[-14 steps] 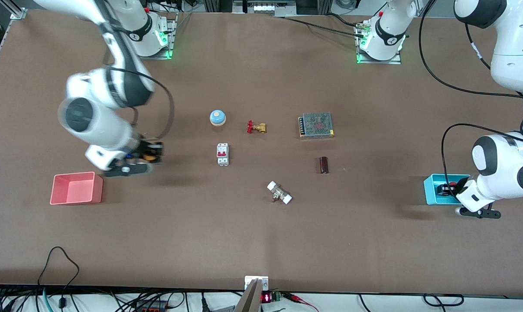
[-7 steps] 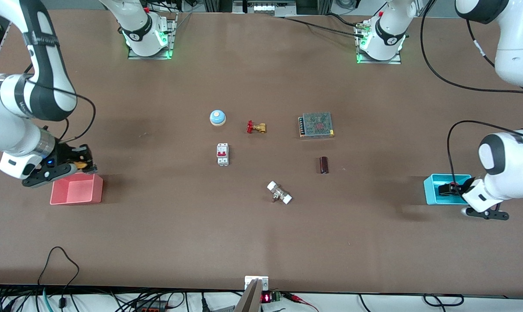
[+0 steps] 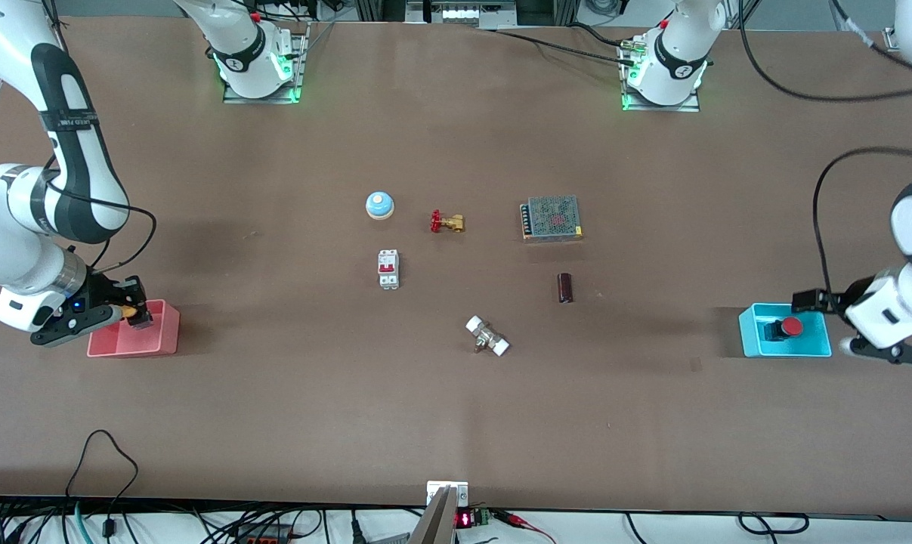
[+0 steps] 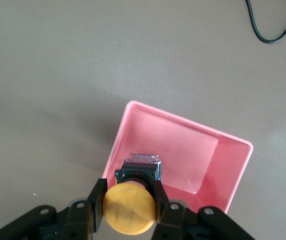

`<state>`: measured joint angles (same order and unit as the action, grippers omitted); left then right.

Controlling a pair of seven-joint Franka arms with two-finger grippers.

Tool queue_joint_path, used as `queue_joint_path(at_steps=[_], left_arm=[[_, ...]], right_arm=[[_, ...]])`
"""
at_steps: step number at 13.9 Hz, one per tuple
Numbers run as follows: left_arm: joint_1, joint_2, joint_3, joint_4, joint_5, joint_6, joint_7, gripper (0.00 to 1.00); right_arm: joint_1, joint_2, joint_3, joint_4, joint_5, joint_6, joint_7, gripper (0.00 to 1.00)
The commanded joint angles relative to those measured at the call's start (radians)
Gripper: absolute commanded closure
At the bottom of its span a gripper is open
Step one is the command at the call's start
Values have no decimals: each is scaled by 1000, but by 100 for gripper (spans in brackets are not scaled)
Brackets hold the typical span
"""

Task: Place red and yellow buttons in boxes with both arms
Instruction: 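Release the red button into the cyan box while the right gripper carries the yellow button, then lower the yellow button into the pink box and open the right gripper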

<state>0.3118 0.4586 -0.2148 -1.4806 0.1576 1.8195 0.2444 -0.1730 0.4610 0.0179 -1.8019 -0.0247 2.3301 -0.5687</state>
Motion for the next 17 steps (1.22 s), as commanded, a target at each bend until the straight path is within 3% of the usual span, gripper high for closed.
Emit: queue_joint_path(at_steps=[1,4,7,8,9,10,11,13,17], left_arm=[[-2,-87,-61,19,17,-145,-25,0],[-8,-176,-87,36,14,-253,-127,0],[-58,-250,-81,34,5,-259,-197,0],[-119,-274,-14,22,-7,-258,-203,0],[-204,-299,99,4,-74,-250,-191,0],[-288,-346,197,-62,-134,-230,-171,0],[-327,-407,253,-129,-135,-144,-162,0],[-336,-529,258,-297,-132,-30,-155,0],[-338,-515,253,-280,-110,-89,-155,0]], right_arm=[[-26,10,16,18,-8,6,-16,58],[-49,34,8,18,3,35,-28,58],[-71,51,2,18,9,51,-30,57],[-72,57,2,18,21,49,-30,57],[-72,59,2,18,46,49,-30,57],[-72,64,2,18,63,49,-33,57],[-71,65,2,18,75,49,-33,57],[-71,70,2,18,94,48,-34,57],[-72,80,2,18,95,49,-33,54]])
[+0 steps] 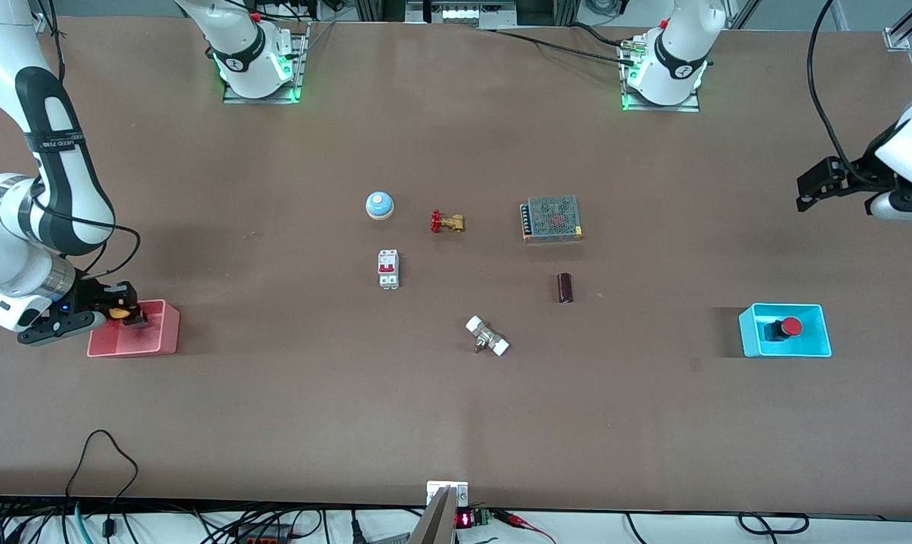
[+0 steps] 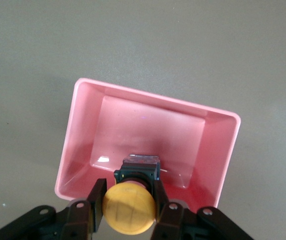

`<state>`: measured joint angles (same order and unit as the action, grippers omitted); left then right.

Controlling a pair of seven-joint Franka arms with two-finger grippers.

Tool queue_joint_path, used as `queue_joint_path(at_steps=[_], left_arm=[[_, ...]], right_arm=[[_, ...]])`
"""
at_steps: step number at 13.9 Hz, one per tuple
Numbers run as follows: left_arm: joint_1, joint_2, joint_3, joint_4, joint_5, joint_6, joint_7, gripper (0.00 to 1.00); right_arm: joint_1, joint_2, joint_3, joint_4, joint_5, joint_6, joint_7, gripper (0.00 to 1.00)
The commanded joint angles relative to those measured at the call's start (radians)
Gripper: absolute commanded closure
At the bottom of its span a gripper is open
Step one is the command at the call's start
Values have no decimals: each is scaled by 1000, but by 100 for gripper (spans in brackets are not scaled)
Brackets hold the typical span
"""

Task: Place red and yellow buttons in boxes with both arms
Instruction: 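Lower the yellow button into the pink box and open the right gripper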

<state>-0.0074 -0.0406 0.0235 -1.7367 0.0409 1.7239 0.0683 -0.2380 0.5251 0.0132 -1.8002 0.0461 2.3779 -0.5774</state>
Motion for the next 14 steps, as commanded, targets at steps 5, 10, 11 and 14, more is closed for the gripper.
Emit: queue_joint_path(at_steps=[5,10,11,14], left_arm=[[-19,-16,1,-17,8,-12,21,0],[-17,-16,1,-15,7,-18,21,0],[-16,-16,1,-15,7,-18,21,0],[-17,-16,1,-15,7,-18,21,0]], right_arm=[[-7,30,7,16,37,3,-25,54],[-6,23,7,16,37,1,-22,21],[-6,18,7,16,38,1,-18,7],[5,-46,13,15,37,-15,-19,0]])
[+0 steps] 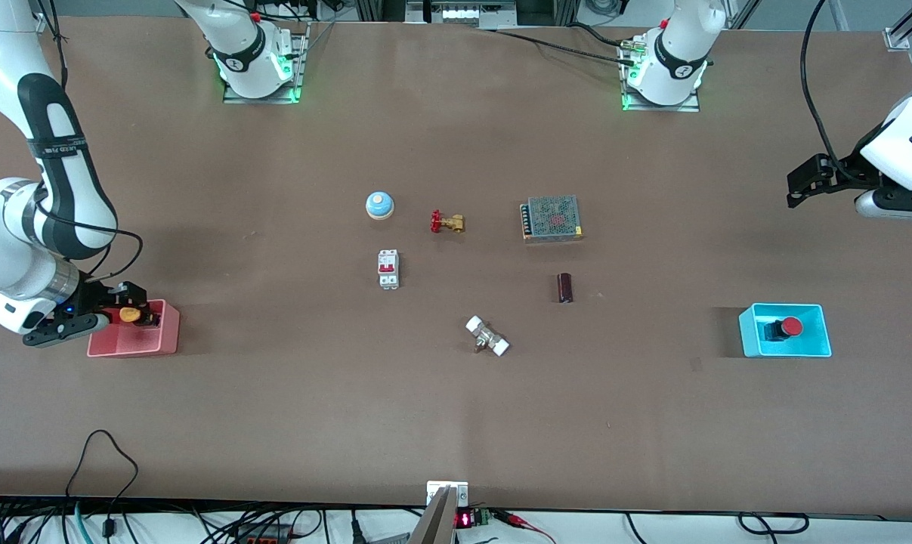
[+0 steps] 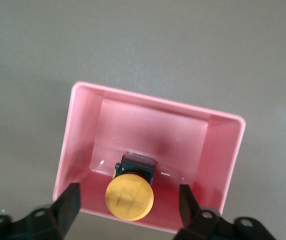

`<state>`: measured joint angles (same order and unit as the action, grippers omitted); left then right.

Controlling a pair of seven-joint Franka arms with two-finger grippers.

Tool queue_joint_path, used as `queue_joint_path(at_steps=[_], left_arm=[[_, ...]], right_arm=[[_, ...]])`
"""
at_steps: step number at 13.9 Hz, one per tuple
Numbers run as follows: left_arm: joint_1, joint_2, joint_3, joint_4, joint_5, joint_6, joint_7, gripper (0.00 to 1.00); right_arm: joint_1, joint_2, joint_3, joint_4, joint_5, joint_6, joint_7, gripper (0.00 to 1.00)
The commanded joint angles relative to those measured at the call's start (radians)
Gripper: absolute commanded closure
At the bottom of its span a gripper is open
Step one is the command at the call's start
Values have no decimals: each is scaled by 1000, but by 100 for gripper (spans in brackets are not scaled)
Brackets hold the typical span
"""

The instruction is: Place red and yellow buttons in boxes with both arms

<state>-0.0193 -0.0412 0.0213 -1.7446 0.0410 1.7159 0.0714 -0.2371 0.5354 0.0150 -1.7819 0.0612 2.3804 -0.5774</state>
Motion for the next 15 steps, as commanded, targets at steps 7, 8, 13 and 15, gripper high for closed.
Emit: queue_joint_path(at_steps=[7,8,13,15], left_arm=[[-5,-17,0,-4,7,-33,18,0],[-5,-17,0,-4,7,-35,18,0],[-5,-19,0,-4,7,-51,16,0],[-7,-16,0,14,7,-55,15,0]], right_arm=[[174,-375,13,-4,-3,-283,192,0],[186,-408,13,-7,-12,-299,244,0],[241,-526,8,-11,-7,-450,294,0],[263,-557,5,-7,-14,-497,298,0]])
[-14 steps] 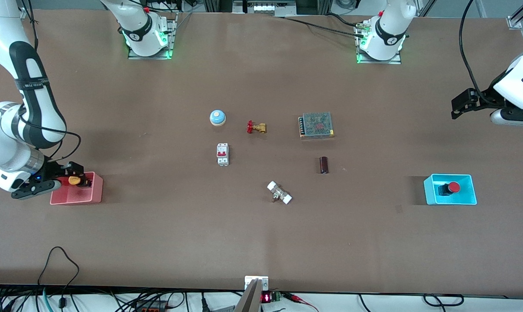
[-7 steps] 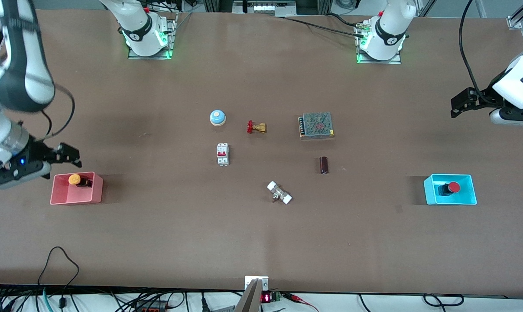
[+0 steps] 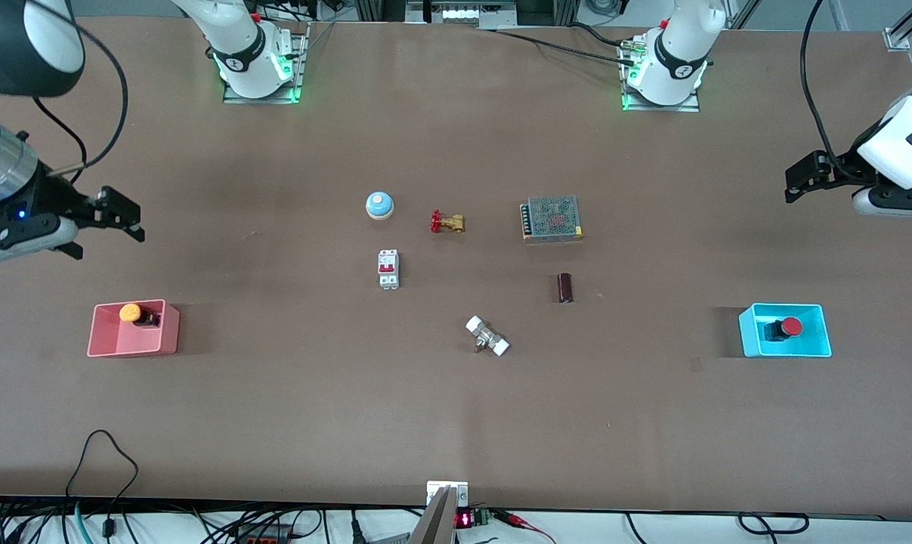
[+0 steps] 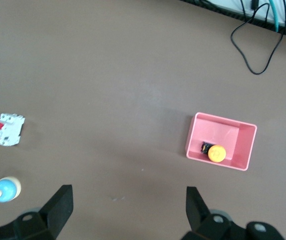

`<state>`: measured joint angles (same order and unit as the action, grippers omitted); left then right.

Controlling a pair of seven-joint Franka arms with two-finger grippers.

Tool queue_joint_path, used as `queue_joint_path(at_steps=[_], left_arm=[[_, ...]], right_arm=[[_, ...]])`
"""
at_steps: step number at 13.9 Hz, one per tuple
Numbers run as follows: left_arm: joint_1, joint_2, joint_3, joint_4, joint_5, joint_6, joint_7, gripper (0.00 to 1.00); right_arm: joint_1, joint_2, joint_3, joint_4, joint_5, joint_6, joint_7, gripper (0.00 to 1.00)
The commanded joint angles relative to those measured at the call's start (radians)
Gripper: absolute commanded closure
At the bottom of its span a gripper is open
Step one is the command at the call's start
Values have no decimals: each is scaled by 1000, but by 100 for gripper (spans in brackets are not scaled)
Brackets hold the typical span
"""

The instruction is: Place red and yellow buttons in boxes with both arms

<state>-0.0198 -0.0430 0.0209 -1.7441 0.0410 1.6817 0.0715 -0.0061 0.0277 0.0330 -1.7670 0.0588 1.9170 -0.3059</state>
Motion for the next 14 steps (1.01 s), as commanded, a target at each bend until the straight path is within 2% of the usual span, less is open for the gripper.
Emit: queue_joint_path(at_steps=[1,4,10,14], left_arm=[[-6,-12,-4,23,7,-22,17,0],[-6,-5,-4,28,7,-33,11,0],[-6,0,-6,40,-1,-39,10,0],[-6,2,-6,41,-1,-45,10,0]], right_arm=[[44,-54,-16,-13,-11,-61,48,0],[78,-52,-5,72,-102,-203,239,0],[86,-46,-5,87,-93,-208,257,0],[84,-23,-5,168,-93,-297,258,0]])
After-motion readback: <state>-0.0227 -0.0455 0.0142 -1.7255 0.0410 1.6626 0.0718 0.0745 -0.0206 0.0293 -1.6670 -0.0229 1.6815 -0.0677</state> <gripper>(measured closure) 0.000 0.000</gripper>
